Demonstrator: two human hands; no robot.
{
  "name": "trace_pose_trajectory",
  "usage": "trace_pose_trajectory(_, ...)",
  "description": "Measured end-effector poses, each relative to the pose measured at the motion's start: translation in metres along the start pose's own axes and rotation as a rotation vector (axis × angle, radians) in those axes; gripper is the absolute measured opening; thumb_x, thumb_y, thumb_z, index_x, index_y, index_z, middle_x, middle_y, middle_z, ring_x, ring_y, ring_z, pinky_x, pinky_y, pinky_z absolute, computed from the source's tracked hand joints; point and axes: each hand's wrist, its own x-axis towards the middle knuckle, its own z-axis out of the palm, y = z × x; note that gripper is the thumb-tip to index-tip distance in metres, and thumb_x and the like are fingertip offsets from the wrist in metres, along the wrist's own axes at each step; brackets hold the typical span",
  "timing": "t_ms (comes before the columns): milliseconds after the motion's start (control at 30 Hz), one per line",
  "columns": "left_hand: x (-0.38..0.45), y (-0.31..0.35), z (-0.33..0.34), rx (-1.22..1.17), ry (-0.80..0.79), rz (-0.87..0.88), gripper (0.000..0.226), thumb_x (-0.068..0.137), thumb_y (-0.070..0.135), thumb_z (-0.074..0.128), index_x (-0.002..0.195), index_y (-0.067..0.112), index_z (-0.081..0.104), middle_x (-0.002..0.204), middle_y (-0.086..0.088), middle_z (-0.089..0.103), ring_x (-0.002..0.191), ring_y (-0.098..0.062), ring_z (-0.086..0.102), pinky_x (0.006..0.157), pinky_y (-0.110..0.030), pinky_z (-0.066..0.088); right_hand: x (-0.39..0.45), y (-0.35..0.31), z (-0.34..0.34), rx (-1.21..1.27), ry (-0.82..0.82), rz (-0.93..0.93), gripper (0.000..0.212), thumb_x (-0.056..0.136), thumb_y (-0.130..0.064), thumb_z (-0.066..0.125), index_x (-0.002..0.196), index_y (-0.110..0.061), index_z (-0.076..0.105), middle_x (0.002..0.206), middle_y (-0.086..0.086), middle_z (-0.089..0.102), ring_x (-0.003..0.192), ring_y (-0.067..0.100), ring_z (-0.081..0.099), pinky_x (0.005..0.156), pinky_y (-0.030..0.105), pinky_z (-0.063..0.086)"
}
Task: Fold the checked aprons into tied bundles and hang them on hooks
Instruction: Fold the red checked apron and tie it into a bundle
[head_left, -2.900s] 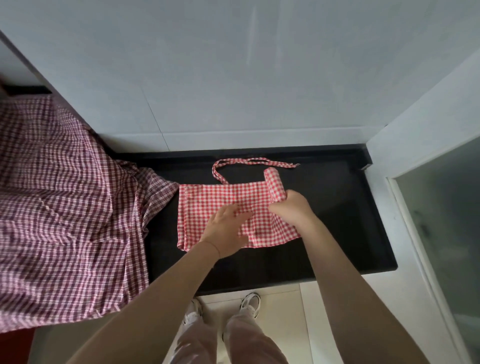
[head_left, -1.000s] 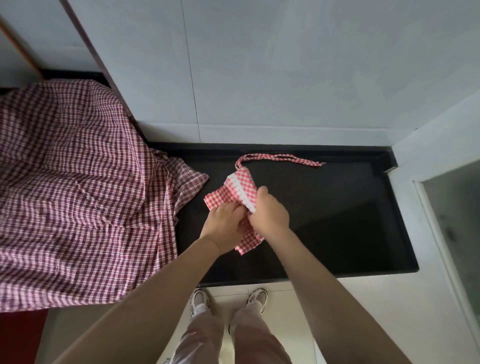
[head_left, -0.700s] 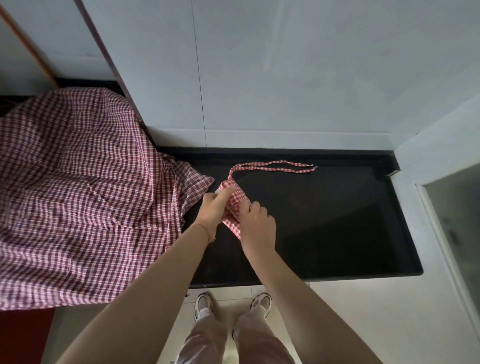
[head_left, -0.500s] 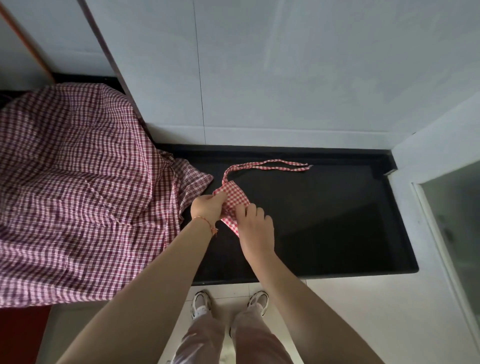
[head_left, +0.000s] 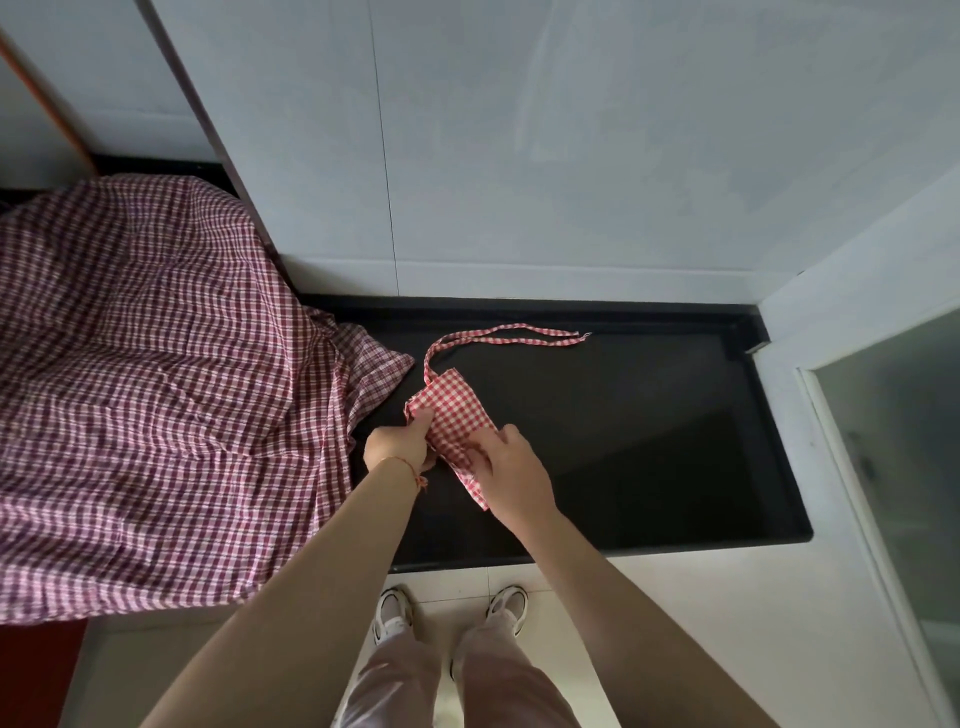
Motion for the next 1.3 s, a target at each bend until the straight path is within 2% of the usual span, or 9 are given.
trace_pose_trajectory(167, -0.007, 0.004, 0.012, -0.319, -0.194, -0.151, 0.038, 0.09, 0.039, 0.07, 0.104, 0.007, 0.054, 0.103, -0.009, 0.064, 0.099, -0.028, 0.065, 0.091, -0.05, 0.057, 0.003, 0.006, 0.008, 0.174, -0.078, 0.103, 0.042, 0.091, -0.051, 0.063, 0.126, -0.03, 0.05, 0.113, -0.003, 0.039, 0.092, 0.012, 0.052, 0.079, 0.021, 0.048)
trace_pose_trajectory(300, -0.01, 0.002, 0.015, -0.241, -0.35, -0.092, 0.04, 0.083, 0.021, 0.079, 0.114, 0.008, 0.059, 0.115, -0.01, 0.068, 0.104, -0.024, 0.065, 0.085, -0.04, 0.058, 0.0, 0.009, 0.004, 0.311, -0.068, 0.136, 0.047, 0.087, -0.046, 0.071, 0.127, -0.029, 0.052, 0.112, -0.004, 0.04, 0.094, 0.012, 0.054, 0.08, 0.022, 0.05)
trace_pose_trajectory(567, -0.017, 0.009, 0.032, -0.156, -0.362, 0.083, 0.027, 0.08, 0.018, 0.082, 0.103, 0.014, 0.069, 0.105, -0.005, 0.074, 0.098, -0.02, 0.071, 0.088, -0.036, 0.059, 0.001, 0.023, -0.013, 0.603, -0.082, 0.271, 0.051, 0.09, -0.041, 0.07, 0.134, -0.027, 0.05, 0.123, -0.001, 0.043, 0.104, 0.011, 0.055, 0.074, 0.01, 0.042)
trace_pose_trajectory(700, -0.013, 0.013, 0.035, -0.13, -0.376, 0.08, 0.042, 0.079, 0.021, 0.082, 0.117, 0.011, 0.067, 0.105, -0.005, 0.075, 0.095, -0.019, 0.073, 0.09, -0.038, 0.059, 0.002, 0.029, -0.014, 0.621, -0.093, 0.275, 0.047, 0.092, -0.045, 0.067, 0.133, -0.028, 0.051, 0.125, 0.002, 0.044, 0.106, 0.012, 0.055, 0.078, 0.011, 0.042)
trace_pose_trajectory(900, -0.009, 0.02, 0.039, -0.125, -0.387, 0.04, 0.042, 0.085, 0.027, 0.077, 0.121, 0.009, 0.066, 0.105, -0.005, 0.075, 0.093, -0.018, 0.073, 0.073, -0.03, 0.059, 0.009, 0.027, -0.019, 0.714, -0.091, 0.358, 0.043, 0.087, -0.045, 0.073, 0.12, -0.028, 0.051, 0.124, 0.004, 0.04, 0.096, 0.008, 0.053, 0.072, 0.013, 0.044)
trace_pose_trajectory(967, -0.007, 0.02, 0.042, -0.121, -0.379, 0.033, 0.049, 0.085, 0.03, 0.077, 0.126, 0.008, 0.062, 0.11, -0.005, 0.072, 0.098, -0.02, 0.071, 0.077, -0.032, 0.058, 0.013, 0.028, -0.02, 0.708, -0.076, 0.395, 0.056, 0.082, -0.046, 0.078, 0.123, -0.029, 0.043, 0.126, 0.002, 0.039, 0.096, 0.008, 0.053, 0.073, 0.017, 0.047)
trace_pose_trajectory(1100, -0.004, 0.019, 0.043, -0.146, -0.389, -0.019, 0.064, 0.078, 0.031, 0.082, 0.13, 0.002, 0.057, 0.118, -0.009, 0.069, 0.104, -0.024, 0.068, 0.085, -0.037, 0.057, 0.023, 0.033, -0.023, 0.725, -0.174, 0.532, 0.101, 0.071, -0.054, 0.083, 0.148, -0.021, 0.026, 0.141, 0.004, 0.045, 0.119, 0.023, 0.056, 0.096, 0.041, 0.054)
trace_pose_trajectory(1233, -0.013, 0.019, 0.035, -0.078, -0.591, -0.02, 0.055, 0.078, 0.029, 0.081, 0.125, 0.008, 0.064, 0.115, -0.006, 0.073, 0.11, -0.022, 0.068, 0.09, -0.036, 0.055, 0.025, 0.041, -0.047, 0.702, -0.474, 0.507, 0.081, 0.073, -0.048, 0.084, 0.139, -0.021, 0.047, 0.125, -0.004, 0.061, 0.113, 0.016, 0.06, 0.099, 0.038, 0.049)
trace_pose_trajectory(1300, -0.019, 0.022, 0.03, 0.017, -0.586, 0.091, 0.045, 0.081, 0.027, 0.079, 0.121, 0.012, 0.067, 0.114, -0.001, 0.074, 0.112, -0.02, 0.066, 0.091, -0.035, 0.055, 0.028, 0.045, -0.06, 0.658, -0.423, 0.459, 0.098, 0.059, -0.06, 0.087, 0.14, -0.024, 0.046, 0.132, -0.003, 0.057, 0.119, 0.017, 0.057, 0.104, 0.044, 0.047)
